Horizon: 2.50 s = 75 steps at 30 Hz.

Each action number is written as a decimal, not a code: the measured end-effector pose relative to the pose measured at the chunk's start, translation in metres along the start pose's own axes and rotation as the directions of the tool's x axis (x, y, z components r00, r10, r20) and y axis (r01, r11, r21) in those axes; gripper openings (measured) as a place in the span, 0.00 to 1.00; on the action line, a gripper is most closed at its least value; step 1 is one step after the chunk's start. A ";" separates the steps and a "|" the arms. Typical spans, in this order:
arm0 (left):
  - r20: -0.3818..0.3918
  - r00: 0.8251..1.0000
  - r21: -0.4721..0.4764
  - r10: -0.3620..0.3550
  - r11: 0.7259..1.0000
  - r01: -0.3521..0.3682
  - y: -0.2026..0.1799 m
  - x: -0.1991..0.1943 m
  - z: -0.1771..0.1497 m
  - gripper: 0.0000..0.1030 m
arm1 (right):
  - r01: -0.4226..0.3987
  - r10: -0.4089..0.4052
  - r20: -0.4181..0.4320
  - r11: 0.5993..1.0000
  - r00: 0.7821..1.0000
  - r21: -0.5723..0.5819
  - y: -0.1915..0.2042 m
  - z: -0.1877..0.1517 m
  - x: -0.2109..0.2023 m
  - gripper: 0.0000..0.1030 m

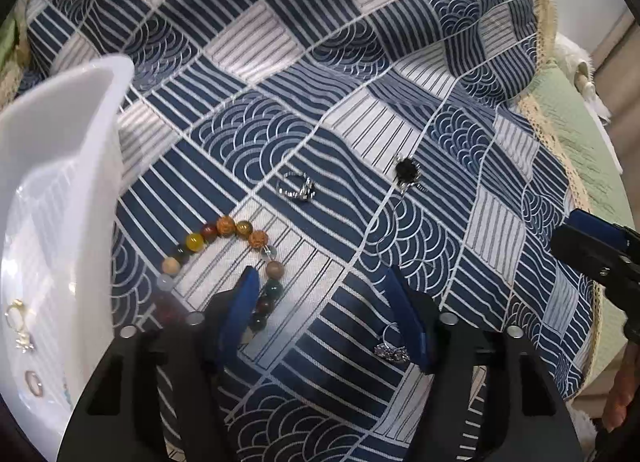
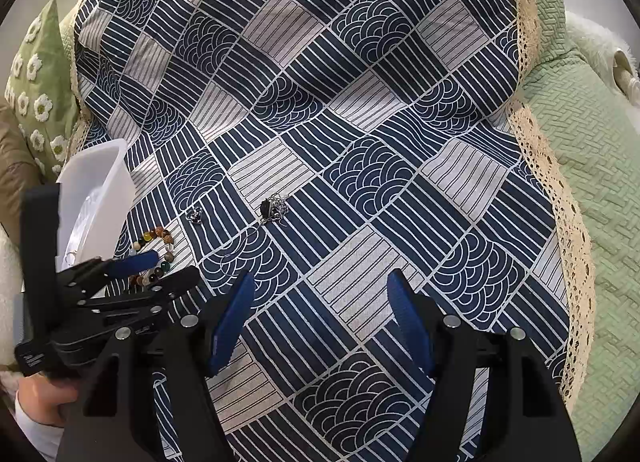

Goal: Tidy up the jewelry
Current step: 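Grasp the bead bracelet with the left tool while the right tool grasps a silver pendant, then carry the bead bracelet and silver pendant into the white tray and release both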

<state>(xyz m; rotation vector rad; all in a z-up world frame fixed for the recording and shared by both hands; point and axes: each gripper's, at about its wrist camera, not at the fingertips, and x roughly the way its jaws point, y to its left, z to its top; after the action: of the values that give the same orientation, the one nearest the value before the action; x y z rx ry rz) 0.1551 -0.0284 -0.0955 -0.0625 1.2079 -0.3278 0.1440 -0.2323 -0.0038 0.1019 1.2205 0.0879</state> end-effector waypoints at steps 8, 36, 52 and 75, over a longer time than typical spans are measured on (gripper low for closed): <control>-0.011 0.999 0.006 0.041 0.999 -0.041 0.003 0.004 -0.002 0.12 | 0.004 -0.004 -0.010 1.000 1.000 -0.011 0.004 -0.002 0.003 0.66; 0.119 0.988 0.028 -0.098 0.995 0.096 -0.010 -0.064 -0.015 0.09 | 0.044 -0.044 -0.035 0.999 0.998 0.015 0.039 0.044 0.102 0.51; 0.223 0.960 -0.003 -0.169 0.985 0.174 -0.003 -0.113 -0.009 0.09 | -0.097 0.095 0.047 0.995 0.994 0.026 0.045 0.052 0.052 0.22; 0.252 0.966 -0.158 0.054 0.987 -0.014 0.152 -0.175 -0.038 0.09 | -0.319 0.348 0.036 0.893 0.937 -0.317 0.243 0.004 -0.022 0.22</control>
<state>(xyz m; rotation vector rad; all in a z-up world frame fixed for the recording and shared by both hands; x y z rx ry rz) 0.0980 0.1700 0.0159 -0.2129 0.9752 -0.1879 0.1375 0.0062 0.0492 0.0423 1.0732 0.5683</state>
